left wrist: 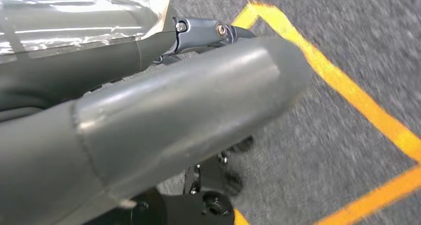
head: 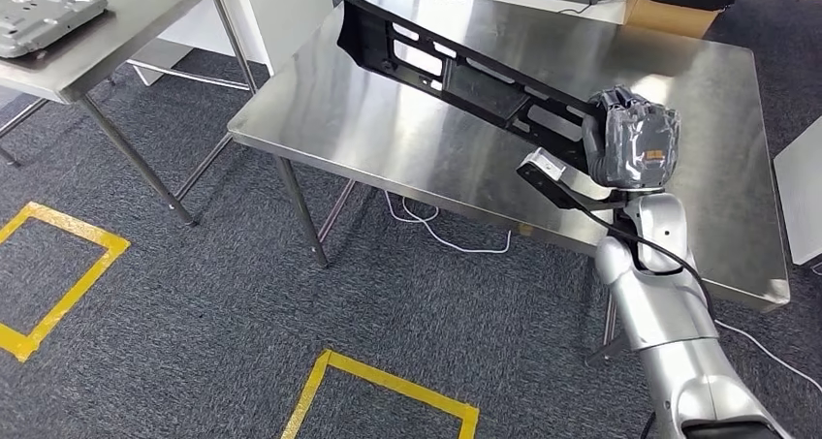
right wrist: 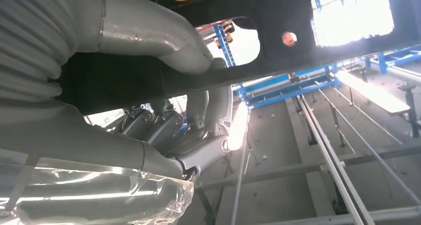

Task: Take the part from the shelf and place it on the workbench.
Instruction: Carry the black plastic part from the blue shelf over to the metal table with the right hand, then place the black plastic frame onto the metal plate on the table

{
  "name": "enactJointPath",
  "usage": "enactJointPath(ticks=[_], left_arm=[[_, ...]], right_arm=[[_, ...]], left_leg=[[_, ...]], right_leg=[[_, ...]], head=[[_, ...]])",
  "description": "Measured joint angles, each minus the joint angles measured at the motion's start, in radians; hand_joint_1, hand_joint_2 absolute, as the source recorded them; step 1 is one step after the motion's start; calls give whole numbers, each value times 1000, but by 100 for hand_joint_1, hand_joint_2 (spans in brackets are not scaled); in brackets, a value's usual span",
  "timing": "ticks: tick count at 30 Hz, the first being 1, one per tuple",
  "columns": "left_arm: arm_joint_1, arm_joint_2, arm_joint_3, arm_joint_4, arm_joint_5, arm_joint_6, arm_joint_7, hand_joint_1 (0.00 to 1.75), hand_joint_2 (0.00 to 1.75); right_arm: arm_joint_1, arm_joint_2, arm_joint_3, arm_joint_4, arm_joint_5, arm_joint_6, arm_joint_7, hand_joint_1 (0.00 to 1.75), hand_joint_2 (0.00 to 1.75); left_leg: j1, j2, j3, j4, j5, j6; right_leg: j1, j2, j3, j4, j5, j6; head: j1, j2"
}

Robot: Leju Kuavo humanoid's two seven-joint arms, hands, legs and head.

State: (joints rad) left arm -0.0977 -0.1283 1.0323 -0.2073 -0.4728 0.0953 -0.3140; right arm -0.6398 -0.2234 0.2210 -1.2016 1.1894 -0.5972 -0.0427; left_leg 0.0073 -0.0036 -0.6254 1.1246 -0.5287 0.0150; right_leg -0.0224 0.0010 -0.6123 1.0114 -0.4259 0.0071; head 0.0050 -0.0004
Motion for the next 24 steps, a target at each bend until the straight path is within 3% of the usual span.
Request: enactJointPath(ticks=[2, 3, 4, 5, 7, 8, 9, 12, 14, 18, 19, 20, 22, 24], left_arm=[[1, -1, 0, 0, 0, 0, 0, 0, 0], [2, -1, 0, 0, -1, 0, 0, 0, 0], [3, -1, 0, 0, -1, 0, 0, 0, 0], [3, -1, 0, 0, 0, 0, 0, 0, 0], [4, 0, 0, 0, 0, 0, 0, 0, 0], [3, 0, 0, 0, 0, 0, 0, 0, 0], [3, 0, 0, 0, 0, 0, 1, 0, 0], [5, 0, 0, 0, -1, 0, 1, 0, 0], [5, 0, 0, 0, -1, 1, 1, 0, 0], [4, 0, 0, 0, -1, 1, 0, 0, 0], [5, 0, 0, 0, -1, 1, 1, 0, 0], [6, 0, 0, 0, -1, 1, 1, 0, 0], [6, 0, 0, 0, -2, 1, 1, 0, 0], [6, 0, 0, 0, -3, 1, 1, 0, 0]], right_arm=[[-7, 3, 4, 7, -1, 2, 0, 175, 175], [-9, 6, 5, 11, -1, 2, 0, 175, 175], [-9, 8, 7, 15, -1, 3, 0, 175, 175], [-10, 8, 8, 19, -1, 4, 0, 175, 175], [-13, 11, 10, 25, -1, 4, 0, 175, 175], [-17, 12, 11, 27, -1, 4, -1, 175, 175], [-22, 13, 11, 29, -2, 4, -1, 175, 175], [-30, 13, 14, 36, -8, 3, -2, 175, 175], [-33, 11, 17, 42, -13, 2, -4, 175, 175], [-33, 4, 22, 55, -18, 2, -7, 175, 175], [-30, 4, 23, 59, -18, 2, -7, 175, 175], [-27, 3, 24, 62, -19, 2, -7, 175, 175], [-25, 0, 26, 66, -19, 2, -7, 175, 175], [-25, -3, 27, 66, -20, 2, -3, 175, 175]], left_leg=[[5, 0, -79, 129, -37, -7], [7, 0, -111, 169, -38, -9], [8, 1, -128, 173, -20, -10], [9, 1, -125, 140, 16, -9], [10, 0, -81, 14, 100, -4], [8, -1, -57, -41, 123, 0], [5, -1, -41, -75, 131, 3], [-3, 0, -25, -101, 119, 18], [-2, 0, -10, -115, 119, 31], [-6, -1, 13, -120, 103, 49], [-6, -2, 20, -120, 97, 49], [-6, -2, 27, -120, 91, 47], [-6, -4, 43, -116, 75, 40], [-10, -4, 51, -111, 59, 28]], right_leg=[[3, 1, 11, 0, -10, -11], [4, 2, 17, 0, -15, -13], [5, 3, 24, 0, -20, -14], [5, 5, 33, 0, -27, -12], [5, 6, 50, 0, -40, -7], [8, 7, 53, 0, -45, -3], [10, 8, 54, 0, -49, 2], [12, 9, 50, -4, -57, 19], [12, 6, 34, 29, -71, 24], [9, 5, -111, 254, -124, 20], [8, 5, -132, 269, -114, 26], [6, 4, -133, 246, -89, 34], [0, -2, -90, 118, -19, 52], [0, -5, -44, 20, 21, 50]], head=[[-2, 0], [-3, 0], [-3, 0], [-3, 0], [-3, 0], [-3, 0], [-3, 0], [-2, 0], [-1, 0], [3, 0], [3, 0], [3, 0], [4, 0], [5, 0]])
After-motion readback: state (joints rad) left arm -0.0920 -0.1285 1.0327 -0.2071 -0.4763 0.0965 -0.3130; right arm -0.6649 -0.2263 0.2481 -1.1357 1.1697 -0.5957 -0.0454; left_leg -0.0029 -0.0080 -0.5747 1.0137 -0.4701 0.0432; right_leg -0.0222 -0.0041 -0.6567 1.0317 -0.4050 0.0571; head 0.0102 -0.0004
